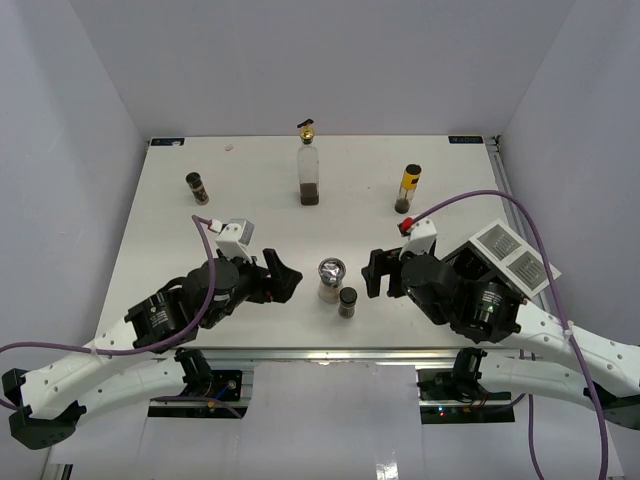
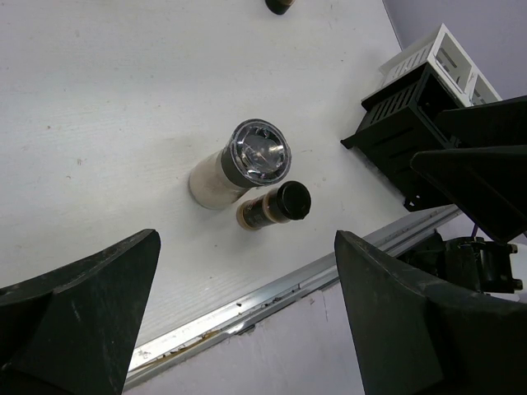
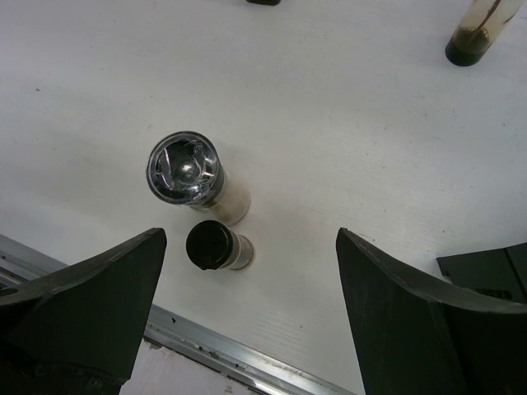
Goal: Organize the condiment bottles
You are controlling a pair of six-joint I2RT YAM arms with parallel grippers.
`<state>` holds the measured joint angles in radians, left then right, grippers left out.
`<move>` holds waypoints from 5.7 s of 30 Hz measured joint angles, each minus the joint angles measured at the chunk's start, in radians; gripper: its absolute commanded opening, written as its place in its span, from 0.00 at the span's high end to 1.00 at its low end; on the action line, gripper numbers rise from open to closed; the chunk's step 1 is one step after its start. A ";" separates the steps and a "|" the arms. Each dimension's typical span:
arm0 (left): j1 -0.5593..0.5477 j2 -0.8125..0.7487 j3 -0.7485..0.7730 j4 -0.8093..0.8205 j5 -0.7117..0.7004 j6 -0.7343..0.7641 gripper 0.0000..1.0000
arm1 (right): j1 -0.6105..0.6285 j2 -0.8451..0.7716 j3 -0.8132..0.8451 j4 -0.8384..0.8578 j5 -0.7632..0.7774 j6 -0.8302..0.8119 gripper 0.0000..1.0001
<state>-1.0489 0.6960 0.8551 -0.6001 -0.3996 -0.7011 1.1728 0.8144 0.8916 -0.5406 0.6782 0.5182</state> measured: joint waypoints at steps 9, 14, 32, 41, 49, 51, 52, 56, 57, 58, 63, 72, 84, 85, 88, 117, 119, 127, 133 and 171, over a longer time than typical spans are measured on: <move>0.000 -0.033 -0.048 -0.006 0.000 -0.006 0.02 | 0.000 0.055 0.050 -0.040 0.005 -0.023 0.10; 0.000 -0.046 -0.108 0.009 0.000 -0.001 0.02 | -0.018 0.059 0.082 0.028 0.035 -0.143 0.10; 0.000 0.009 -0.096 0.111 0.045 0.059 0.02 | -0.833 0.595 0.456 0.208 -0.397 -0.390 0.06; 0.000 -0.048 -0.096 0.096 0.046 0.068 0.02 | -0.882 0.821 0.520 0.257 -0.493 -0.428 0.03; 0.000 -0.051 -0.096 0.073 0.040 0.068 0.02 | -0.885 0.922 0.545 0.282 -0.459 -0.482 0.01; 0.000 -0.043 -0.097 0.073 0.041 0.068 0.02 | -0.886 0.939 0.552 0.286 -0.452 -0.500 0.02; 0.000 -0.041 -0.100 0.075 0.041 0.068 0.02 | -0.886 0.950 0.558 0.291 -0.452 -0.506 0.04; 0.000 -0.024 -0.113 0.078 0.041 0.069 0.02 | -0.889 0.999 0.590 0.306 -0.451 -0.532 0.09; 0.000 -0.016 -0.115 0.079 0.041 0.069 0.02 | -0.889 1.011 0.598 0.309 -0.450 -0.537 0.10; 0.000 -0.006 -0.115 0.081 0.041 0.069 0.02 | -0.889 1.022 0.604 0.311 -0.449 -0.543 0.13; 0.000 0.045 -0.115 0.091 0.045 0.069 0.02 | -0.892 1.046 0.608 0.313 -0.438 -0.563 0.34; 0.000 0.070 -0.114 0.098 0.046 0.064 0.02 | -0.896 1.042 0.588 0.362 -0.414 -0.580 0.92; 0.000 0.082 -0.097 0.078 0.048 0.025 0.02 | -0.904 0.844 0.587 0.218 -0.394 -0.589 0.92; 0.000 0.084 -0.093 0.076 0.048 0.021 0.02 | -0.906 0.801 0.588 0.205 -0.393 -0.588 0.92; 0.000 0.082 -0.080 0.073 0.052 0.009 0.02 | -0.911 0.680 0.635 0.151 -0.377 -0.583 0.92; 0.000 0.053 -0.025 -0.037 0.116 -0.025 0.02 | -1.391 0.159 0.292 -0.135 -0.122 -0.441 0.92; 0.000 0.051 -0.025 -0.041 0.116 -0.024 0.02 | -1.420 0.159 0.269 -0.132 -0.143 -0.424 0.92; 0.000 0.064 -0.024 -0.047 0.116 -0.021 0.02 | -1.481 0.137 0.170 -0.090 -0.229 -0.383 0.92; 0.000 0.067 -0.024 -0.045 0.117 -0.022 0.02 | -1.492 0.107 0.112 -0.021 -0.246 -0.362 0.92; 0.000 0.003 0.031 -0.080 0.089 -0.010 0.02 | -1.500 0.112 0.047 0.105 -0.300 -0.328 0.09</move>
<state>-1.0492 0.6991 0.8860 -0.6799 -0.3106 -0.7109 -0.3272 0.9267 0.9389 -0.4355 0.3785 0.1898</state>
